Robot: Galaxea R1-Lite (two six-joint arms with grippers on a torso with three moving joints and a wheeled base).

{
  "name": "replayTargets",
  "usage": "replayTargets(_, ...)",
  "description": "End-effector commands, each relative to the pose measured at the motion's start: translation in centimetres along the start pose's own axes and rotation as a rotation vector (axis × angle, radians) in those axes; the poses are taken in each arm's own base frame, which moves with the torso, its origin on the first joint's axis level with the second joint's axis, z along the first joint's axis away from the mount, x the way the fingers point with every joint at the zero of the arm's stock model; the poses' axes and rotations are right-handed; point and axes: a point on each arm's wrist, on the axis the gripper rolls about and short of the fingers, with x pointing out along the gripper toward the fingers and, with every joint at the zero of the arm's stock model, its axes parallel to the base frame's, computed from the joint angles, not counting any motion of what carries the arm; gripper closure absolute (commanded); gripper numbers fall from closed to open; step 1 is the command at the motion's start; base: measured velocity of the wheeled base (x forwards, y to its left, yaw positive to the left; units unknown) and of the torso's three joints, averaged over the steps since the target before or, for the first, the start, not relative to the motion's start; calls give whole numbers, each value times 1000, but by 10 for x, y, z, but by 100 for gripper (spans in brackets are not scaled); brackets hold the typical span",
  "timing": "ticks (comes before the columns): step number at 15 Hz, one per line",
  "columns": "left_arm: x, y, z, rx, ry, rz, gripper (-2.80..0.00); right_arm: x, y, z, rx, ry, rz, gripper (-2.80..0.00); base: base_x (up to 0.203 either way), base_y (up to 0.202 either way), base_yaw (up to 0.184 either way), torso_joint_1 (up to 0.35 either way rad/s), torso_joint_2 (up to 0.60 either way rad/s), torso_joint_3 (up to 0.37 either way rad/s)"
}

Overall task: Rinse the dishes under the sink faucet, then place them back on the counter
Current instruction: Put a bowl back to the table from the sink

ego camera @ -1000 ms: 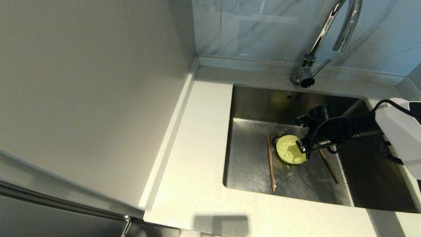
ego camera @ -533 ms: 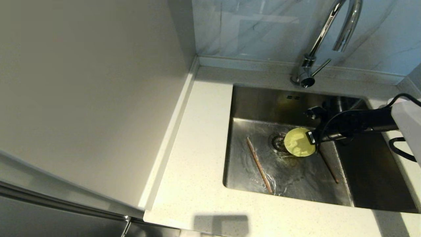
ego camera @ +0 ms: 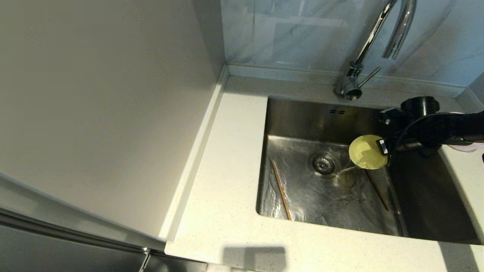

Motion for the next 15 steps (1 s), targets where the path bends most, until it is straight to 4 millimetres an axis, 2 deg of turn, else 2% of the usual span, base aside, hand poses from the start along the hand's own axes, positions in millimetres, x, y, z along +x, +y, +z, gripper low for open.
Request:
replayTargets(1, 0, 0, 0, -1, -3, 0, 0, -24, -15, 5, 12, -29, -31, 0, 0, 0, 0, 0, 0, 0)
replayTargets(5, 0, 0, 0, -1, -3, 0, 0, -61, -28, 5, 12, -65, -57, 0, 0, 0, 0, 0, 0, 0)
replayTargets(9, 0, 0, 0, -1, -3, 0, 0, -68, -30, 7, 26, -307, -157, 0, 0, 0, 0, 0, 0, 0)
replayTargets(15, 0, 0, 0, -1, -3, 0, 0, -77, -37, -20, 10, -525, -301, 0, 0, 0, 0, 0, 0, 0)
